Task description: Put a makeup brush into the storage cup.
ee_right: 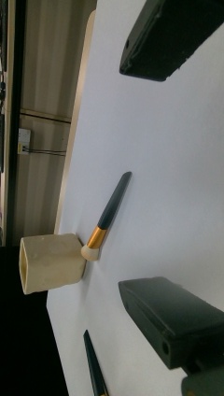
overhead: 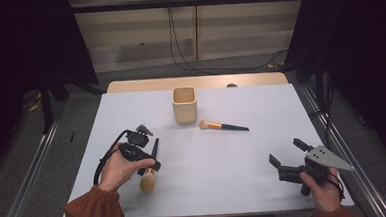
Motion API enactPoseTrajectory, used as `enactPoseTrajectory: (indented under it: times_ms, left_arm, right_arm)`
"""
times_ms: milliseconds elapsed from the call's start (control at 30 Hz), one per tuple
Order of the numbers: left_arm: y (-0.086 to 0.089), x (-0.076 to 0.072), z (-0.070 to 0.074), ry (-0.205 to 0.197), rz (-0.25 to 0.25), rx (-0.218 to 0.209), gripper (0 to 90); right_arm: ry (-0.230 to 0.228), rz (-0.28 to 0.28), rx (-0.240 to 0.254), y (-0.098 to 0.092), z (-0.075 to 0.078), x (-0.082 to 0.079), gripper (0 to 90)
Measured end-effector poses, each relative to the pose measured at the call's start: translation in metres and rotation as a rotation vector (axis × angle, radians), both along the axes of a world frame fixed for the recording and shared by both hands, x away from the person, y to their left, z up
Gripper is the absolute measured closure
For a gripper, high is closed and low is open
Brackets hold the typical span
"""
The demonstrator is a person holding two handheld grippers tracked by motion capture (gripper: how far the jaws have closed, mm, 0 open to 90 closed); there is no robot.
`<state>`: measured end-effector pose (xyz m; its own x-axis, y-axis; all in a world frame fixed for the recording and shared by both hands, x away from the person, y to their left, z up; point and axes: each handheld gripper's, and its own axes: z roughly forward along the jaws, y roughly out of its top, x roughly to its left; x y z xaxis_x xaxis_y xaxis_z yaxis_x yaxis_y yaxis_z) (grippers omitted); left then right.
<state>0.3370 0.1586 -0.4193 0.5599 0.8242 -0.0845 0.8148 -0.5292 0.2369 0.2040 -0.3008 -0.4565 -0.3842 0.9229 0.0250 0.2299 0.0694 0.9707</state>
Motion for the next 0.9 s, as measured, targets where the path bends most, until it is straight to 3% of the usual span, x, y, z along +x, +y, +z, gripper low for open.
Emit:
enactPoseTrajectory:
  times_ms: [100,133,467,500,667,833,900]
  left_arm:
    - [0.0,0.001,-0.002,-0.005,0.044,0.006,10.7]
    - [0.0,0.002,-0.003,0.014,0.049,0.004,10.9]
    - [-0.006,0.002,-0.014,0.076,0.058,0.018,18.6]
    - [-0.006,0.004,-0.016,0.103,0.05,0.014,24.6]
    - [-0.009,0.004,-0.018,0.12,0.07,0.031,26.0]
    - [-0.01,0.006,-0.021,0.124,0.089,0.037,34.6]
    - [-0.01,0.008,-0.023,0.144,0.088,0.04,35.0]
  right_arm:
    - [0.001,0.0,-0.001,0.0,0.0,0.0,0.0]
    - [0.002,0.0,-0.001,0.0,0.0,0.0,0.0]
    - [0.002,0.001,-0.006,0.0,0.0,0.0,0.0]
    - [0.003,-0.001,-0.004,0.0,0.0,0.0,0.0]
    - [0.005,0.001,-0.008,0.001,-0.001,0.0,0.0]
    - [0.007,0.002,-0.007,0.001,-0.001,0.0,0.0]
    - [0.007,0.002,-0.007,0.001,-0.001,0.0,0.0]
